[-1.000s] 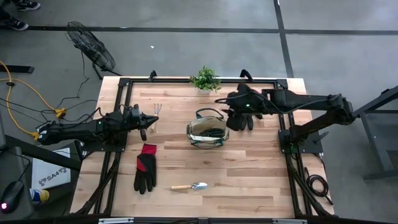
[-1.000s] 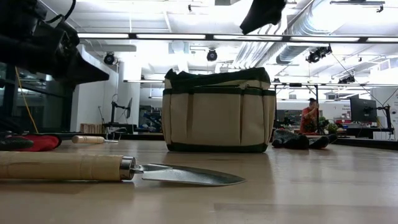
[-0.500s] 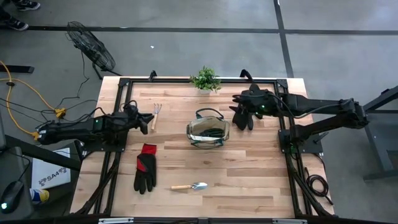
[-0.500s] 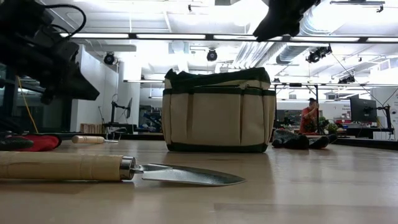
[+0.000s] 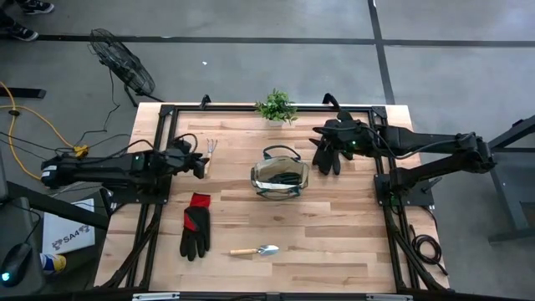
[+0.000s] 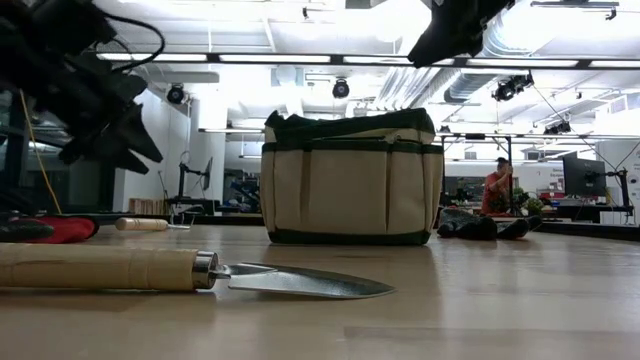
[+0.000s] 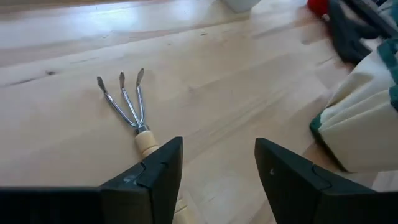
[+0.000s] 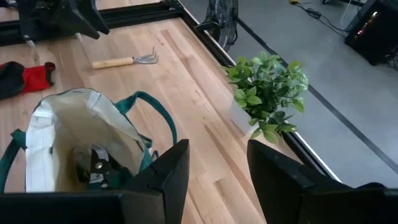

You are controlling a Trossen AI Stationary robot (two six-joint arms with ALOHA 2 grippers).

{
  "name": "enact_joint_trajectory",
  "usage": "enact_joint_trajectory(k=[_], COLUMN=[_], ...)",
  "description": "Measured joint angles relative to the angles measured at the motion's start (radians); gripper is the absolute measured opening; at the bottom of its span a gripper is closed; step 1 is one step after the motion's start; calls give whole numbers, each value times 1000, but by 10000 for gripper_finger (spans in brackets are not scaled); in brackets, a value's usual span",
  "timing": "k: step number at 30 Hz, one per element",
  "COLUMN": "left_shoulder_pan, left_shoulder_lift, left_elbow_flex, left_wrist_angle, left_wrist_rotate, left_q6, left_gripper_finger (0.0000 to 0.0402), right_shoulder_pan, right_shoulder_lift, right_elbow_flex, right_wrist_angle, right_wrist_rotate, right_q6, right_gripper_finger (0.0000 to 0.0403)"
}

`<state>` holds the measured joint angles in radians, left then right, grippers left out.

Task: Pick & Place Garden tools in Gardening bag
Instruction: Put the brown hand rake into the gardening bag

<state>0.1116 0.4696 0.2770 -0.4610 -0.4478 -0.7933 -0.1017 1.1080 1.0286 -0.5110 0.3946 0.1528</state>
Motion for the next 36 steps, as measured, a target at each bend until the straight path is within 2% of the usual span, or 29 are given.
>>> enact_joint_trajectory(k=[13,17,22,26,31,36], left_shoulder_pan=[15,121,286,373,429,434], left_shoulder_lift=[498,601,667,674,674,690], left_elbow_flex=[282,337,339,339,339,339], left_wrist_angle=[-194,-252,-235,-237,-236,-228], left_wrist_rotate=[23,135,295,365,441,424], left_q6=[-1,39,140,195,223,231], left_gripper_finger=[198,198,198,198,198,198], right_shoulder_pan=[0,3,4,3,3,3], right_shoulder_lift=[0,0,1,1,1,1], right_elbow_flex=[0,0,0,0,0,0], right_wrist_angle=[0,0,0,0,8,14], right_wrist_rotate=[-4,-18,-38,-38,-38,-38], right_q6=[-23,-17,-22,-23,-22,-22], right_gripper_finger=[154,154,154,154,154,153])
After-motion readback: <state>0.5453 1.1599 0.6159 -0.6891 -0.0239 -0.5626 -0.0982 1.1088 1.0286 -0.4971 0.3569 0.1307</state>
